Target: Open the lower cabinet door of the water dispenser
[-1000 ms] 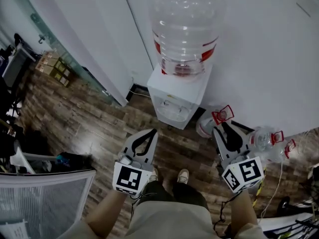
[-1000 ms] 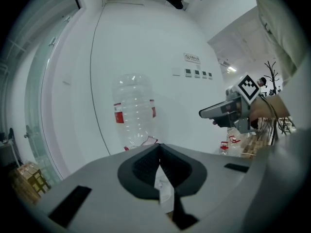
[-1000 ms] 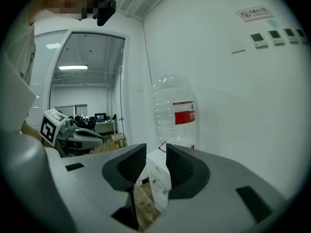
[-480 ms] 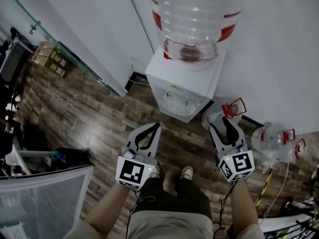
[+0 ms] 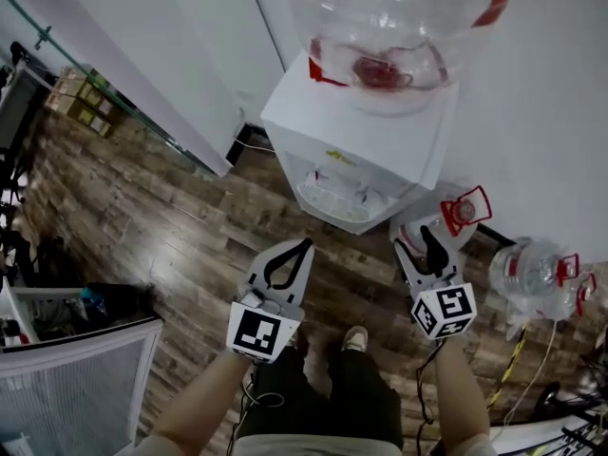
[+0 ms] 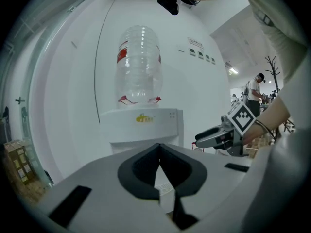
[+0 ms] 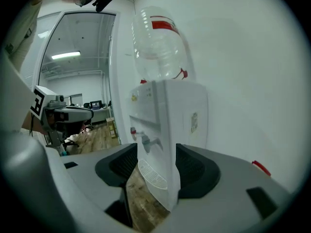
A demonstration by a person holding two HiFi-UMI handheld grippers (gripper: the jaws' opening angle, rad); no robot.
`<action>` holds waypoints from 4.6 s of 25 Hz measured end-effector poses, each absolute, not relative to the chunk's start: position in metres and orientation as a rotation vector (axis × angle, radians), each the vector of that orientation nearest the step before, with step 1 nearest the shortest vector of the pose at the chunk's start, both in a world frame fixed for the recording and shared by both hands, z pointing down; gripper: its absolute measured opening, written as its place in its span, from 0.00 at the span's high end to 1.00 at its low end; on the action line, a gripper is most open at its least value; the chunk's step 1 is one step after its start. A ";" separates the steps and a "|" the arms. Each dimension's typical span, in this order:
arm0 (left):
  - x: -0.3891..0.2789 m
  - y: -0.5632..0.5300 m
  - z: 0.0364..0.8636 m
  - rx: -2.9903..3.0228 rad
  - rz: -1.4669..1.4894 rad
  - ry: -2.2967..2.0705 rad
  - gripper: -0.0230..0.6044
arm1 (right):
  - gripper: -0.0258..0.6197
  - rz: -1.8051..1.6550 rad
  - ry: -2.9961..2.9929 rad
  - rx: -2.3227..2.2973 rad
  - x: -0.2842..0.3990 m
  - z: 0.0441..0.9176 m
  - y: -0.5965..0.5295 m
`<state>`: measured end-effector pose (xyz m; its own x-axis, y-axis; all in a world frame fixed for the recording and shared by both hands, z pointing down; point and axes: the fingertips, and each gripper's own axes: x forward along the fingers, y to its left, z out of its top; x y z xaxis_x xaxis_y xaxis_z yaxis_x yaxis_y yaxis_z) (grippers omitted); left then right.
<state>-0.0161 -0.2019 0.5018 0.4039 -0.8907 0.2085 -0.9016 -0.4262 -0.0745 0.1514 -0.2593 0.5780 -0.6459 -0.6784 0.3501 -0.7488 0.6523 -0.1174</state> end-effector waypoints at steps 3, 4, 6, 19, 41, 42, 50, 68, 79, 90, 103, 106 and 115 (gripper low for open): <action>-0.021 -0.208 0.545 2.574 0.337 -1.632 0.95 | 0.55 0.380 -2.594 1.142 0.145 0.622 -0.269; -0.022 -0.210 0.558 2.572 0.346 -1.624 0.95 | 0.54 0.376 -2.595 1.147 0.144 0.636 -0.272; -0.025 -0.215 0.586 2.566 0.370 -1.610 0.95 | 0.55 0.363 -2.593 1.153 0.141 0.664 -0.276; -0.033 -0.246 0.724 2.561 0.413 -1.560 0.95 | 0.50 0.380 -2.531 1.091 0.122 0.822 -0.292; -0.050 -0.271 0.813 2.608 0.443 -1.533 0.95 | 0.51 0.508 -2.407 1.279 0.112 0.923 -0.337; -0.049 -0.270 0.813 2.613 0.447 -1.526 0.95 | 0.51 0.511 -2.401 1.285 0.112 0.923 -0.337; -0.045 -0.266 0.813 2.573 0.434 -1.502 0.95 | 0.52 0.567 -2.301 1.286 0.109 0.925 -0.319; -0.110 -0.188 0.812 2.323 0.535 -1.489 0.95 | 0.68 0.630 -2.130 0.774 0.049 0.927 -0.189; -0.179 -0.124 0.816 2.160 0.586 -1.545 0.95 | 0.69 0.783 -2.136 0.651 -0.037 0.922 -0.130; -0.232 -0.090 0.821 2.068 0.541 -1.588 0.95 | 0.73 0.787 -2.179 0.507 -0.135 0.919 -0.109; -0.290 -0.065 0.815 1.940 0.479 -1.662 0.95 | 0.76 0.905 -2.194 0.454 -0.186 0.903 -0.108; -0.286 -0.064 0.805 1.946 0.493 -1.653 0.95 | 0.83 0.899 -2.187 0.483 -0.175 0.887 -0.110; -0.258 -0.084 0.742 1.983 0.518 -1.621 0.95 | 0.91 0.909 -2.197 0.587 -0.128 0.809 -0.138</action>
